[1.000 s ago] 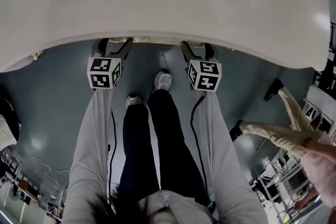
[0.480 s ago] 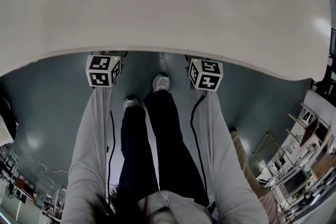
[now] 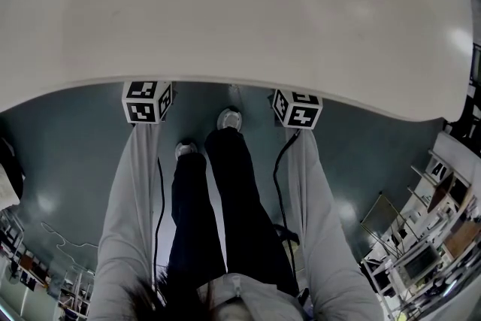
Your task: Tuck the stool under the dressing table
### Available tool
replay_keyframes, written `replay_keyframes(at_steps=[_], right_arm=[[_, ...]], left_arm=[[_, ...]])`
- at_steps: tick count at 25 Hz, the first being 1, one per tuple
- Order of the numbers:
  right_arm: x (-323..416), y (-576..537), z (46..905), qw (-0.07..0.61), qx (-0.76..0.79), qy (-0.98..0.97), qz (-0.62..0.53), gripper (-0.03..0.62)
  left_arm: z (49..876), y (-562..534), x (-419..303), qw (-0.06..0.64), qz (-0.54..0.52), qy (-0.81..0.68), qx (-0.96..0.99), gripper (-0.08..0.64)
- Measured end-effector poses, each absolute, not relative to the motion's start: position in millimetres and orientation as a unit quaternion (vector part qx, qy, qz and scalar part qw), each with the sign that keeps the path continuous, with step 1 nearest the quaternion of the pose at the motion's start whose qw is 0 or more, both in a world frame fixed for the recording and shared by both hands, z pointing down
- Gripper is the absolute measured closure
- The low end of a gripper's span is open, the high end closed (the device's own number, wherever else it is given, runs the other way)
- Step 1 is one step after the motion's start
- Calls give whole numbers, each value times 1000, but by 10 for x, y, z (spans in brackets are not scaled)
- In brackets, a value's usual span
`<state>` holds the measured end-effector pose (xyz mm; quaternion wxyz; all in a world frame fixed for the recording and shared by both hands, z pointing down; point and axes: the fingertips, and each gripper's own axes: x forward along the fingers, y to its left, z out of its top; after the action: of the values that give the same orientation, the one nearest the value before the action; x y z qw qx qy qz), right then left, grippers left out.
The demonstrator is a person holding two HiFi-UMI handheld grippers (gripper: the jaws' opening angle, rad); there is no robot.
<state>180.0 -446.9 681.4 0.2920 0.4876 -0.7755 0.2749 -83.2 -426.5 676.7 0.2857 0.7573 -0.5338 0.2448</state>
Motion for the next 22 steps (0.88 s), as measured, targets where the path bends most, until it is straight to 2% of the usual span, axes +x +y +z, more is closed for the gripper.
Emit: replay_keyframes(at_steps=[5,8,10,13,16,18,22], right_arm=[[1820,-4418,6752,288,495,-773,273,250],[1851,-4345,6646,279,507,-770,270,312],[1830,-4296,6576,281,509,-769,266,368],[1825,-4242,6449,281,519,-764,260,478],[1846,-4136,6308,272,536,-756,259,588],[1830,-4070,6212,263,542,-754,262,591],[1846,-3950,5988,240,549,-751,277,592]], left_arm=[[6622,-4254,-758,259,239,-533,770,208],[6541,-4163,-658,255,238,-532,771,235],[6478,-4120,-633,244,249,-532,772,303],[6376,-4071,-621,227,267,-529,773,459],[6247,-3980,-617,220,263,-528,777,529],[6141,-3941,-635,215,257,-529,780,553],[5922,-3884,-564,204,255,-522,788,555]])
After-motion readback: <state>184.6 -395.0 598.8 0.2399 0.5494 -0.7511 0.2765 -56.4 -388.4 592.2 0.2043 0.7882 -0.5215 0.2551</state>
